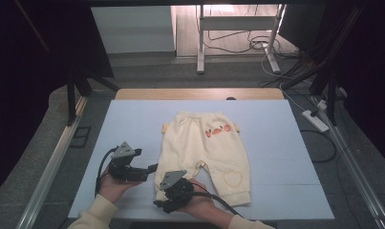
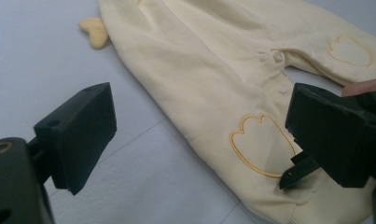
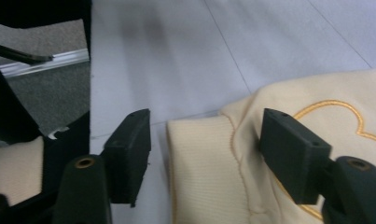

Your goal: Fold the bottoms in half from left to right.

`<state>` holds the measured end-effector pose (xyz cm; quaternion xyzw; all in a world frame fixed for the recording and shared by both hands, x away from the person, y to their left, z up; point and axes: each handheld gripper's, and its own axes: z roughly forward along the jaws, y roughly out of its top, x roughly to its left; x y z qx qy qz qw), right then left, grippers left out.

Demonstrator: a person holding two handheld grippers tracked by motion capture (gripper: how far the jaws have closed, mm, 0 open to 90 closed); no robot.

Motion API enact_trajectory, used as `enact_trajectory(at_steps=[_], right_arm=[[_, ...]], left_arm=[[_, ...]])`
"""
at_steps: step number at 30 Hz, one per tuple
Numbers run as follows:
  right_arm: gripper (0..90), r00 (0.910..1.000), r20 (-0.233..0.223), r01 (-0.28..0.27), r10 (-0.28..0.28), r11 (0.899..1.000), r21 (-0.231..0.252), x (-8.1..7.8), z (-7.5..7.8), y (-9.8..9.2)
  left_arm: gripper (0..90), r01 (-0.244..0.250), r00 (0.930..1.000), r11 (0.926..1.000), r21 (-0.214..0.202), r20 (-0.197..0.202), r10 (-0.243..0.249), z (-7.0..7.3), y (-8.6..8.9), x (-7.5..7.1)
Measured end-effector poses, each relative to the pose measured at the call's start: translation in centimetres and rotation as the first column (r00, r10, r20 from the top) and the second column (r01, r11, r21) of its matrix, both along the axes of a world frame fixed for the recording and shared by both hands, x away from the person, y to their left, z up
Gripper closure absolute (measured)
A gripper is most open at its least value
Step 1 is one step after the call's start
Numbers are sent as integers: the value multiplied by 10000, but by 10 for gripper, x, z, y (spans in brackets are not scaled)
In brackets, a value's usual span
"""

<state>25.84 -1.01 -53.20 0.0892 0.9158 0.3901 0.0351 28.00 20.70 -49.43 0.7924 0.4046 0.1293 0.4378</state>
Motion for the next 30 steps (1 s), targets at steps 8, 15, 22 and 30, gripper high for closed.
enact_trajectory(at_steps=[8,15,22,30], right_arm=[[591,9978,627,262,-225,9979,-586,0,0,0],[750,9982,254,555,-549,9981,-276,6,5,-8],[764,9979,82,643,-645,9976,248,4,15,-19],[764,9972,-32,747,-747,9952,627,3,19,-26]], left_arm=[[91,6,10000,10000,-19,-12,-6,0,1,1],[94,3,10000,10000,-52,4,-3,0,0,3],[133,101,9999,9997,203,-1,-101,6,-13,16],[151,103,9998,9998,169,-193,-100,10,-25,36]])
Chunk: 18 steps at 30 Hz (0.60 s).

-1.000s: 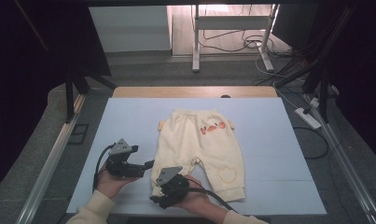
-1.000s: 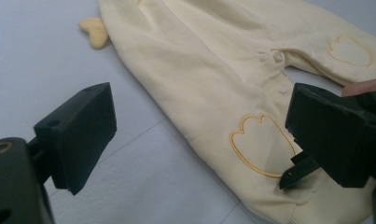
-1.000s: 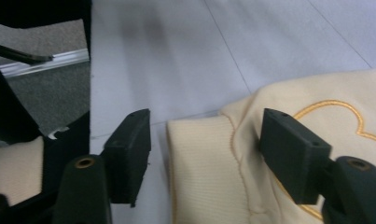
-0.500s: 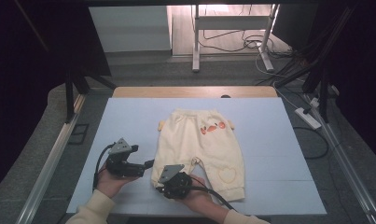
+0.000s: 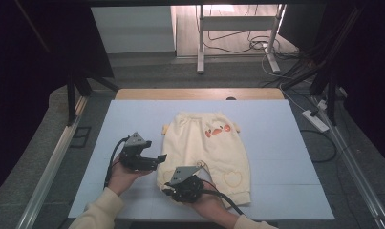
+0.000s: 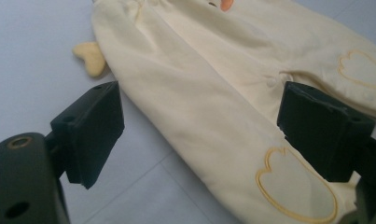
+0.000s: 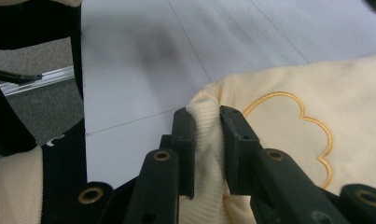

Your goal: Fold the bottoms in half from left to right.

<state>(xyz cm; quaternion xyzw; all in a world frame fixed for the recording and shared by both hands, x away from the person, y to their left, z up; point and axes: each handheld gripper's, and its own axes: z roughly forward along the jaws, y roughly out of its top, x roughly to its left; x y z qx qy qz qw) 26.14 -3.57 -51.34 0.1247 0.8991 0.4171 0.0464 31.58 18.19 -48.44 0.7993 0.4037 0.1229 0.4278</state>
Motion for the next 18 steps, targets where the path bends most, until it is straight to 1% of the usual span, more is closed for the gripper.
enact_trajectory(at_steps=[1,2,4,5,8,12,14,18], right_arm=[[764,10000,0,0,0,10000,0,0,0,0],[764,10000,-20,8,-8,10000,12,0,0,0],[764,10000,-1,-8,8,10000,-22,0,0,0],[764,10000,1,-15,15,10000,-36,0,0,0],[764,10000,-1,-20,20,10000,-31,0,0,0],[764,10000,-22,-37,38,10000,16,0,0,-1],[764,10000,1,-44,44,10000,41,1,0,0],[764,10000,2,-56,56,10000,28,1,0,0]], left_arm=[[151,0,10000,10000,0,0,0,0,0,0],[151,-39,10000,10000,-61,-5,39,0,-1,3],[152,-121,9998,9997,-224,-157,118,2,-2,11],[152,-132,9998,9997,-221,-176,128,3,-3,14],[154,-61,10000,9996,-277,-46,60,8,-7,18],[156,-6,10000,9997,-239,82,8,14,-12,24],[156,25,9999,9996,-277,98,-22,15,-14,26],[156,-15,10000,9997,-242,7,15,16,-16,32]])
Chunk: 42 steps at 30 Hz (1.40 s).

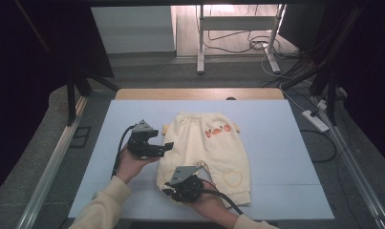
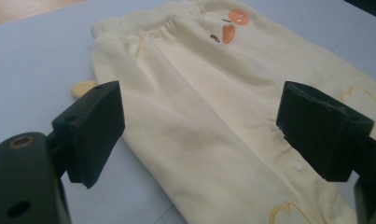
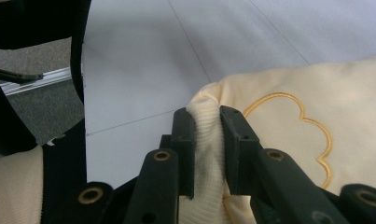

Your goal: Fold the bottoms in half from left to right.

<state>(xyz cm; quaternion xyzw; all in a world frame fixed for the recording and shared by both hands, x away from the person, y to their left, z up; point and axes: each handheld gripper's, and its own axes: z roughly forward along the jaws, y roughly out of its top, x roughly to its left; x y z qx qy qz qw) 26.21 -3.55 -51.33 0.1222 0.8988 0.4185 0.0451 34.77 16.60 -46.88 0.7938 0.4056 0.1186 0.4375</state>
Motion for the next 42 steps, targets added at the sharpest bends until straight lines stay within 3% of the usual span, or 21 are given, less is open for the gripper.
enact_trajectory(at_steps=[14,17,23,42], right_arm=[[764,10000,-4,-2,2,10000,1,0,0,0],[763,10000,7,-19,19,10000,-20,0,0,0],[763,10000,-4,-17,17,10000,-31,0,-1,0],[763,10000,-67,47,-48,10000,-66,0,-3,1]], left_arm=[[159,-253,9995,9994,217,-161,257,2,-5,28],[168,-358,9990,9992,157,-278,362,-2,-5,34],[171,-450,9976,9979,469,-498,473,-10,-5,46],[168,-583,9941,9958,711,-878,645,-25,-4,64]])
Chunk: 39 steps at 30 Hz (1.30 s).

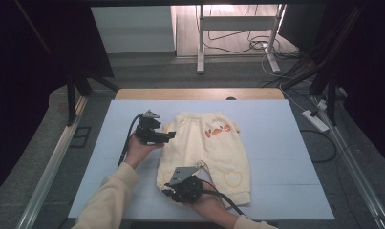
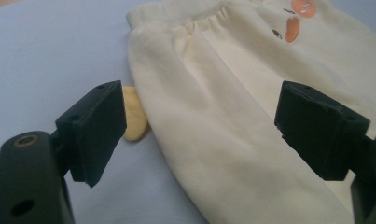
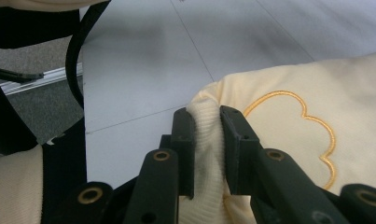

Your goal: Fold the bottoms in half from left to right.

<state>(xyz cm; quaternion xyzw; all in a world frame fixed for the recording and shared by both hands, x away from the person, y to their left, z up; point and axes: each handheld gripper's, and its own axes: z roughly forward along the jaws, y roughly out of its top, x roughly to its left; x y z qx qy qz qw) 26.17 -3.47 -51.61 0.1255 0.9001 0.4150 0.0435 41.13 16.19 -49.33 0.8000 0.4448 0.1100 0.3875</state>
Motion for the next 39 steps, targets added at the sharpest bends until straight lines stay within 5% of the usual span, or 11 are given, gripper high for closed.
enact_trajectory(at_steps=[39], right_arm=[[759,10000,-58,-62,62,10000,-21,0,-1,-2]], left_arm=[[218,436,9928,9971,620,-1145,-362,-35,-14,12]])
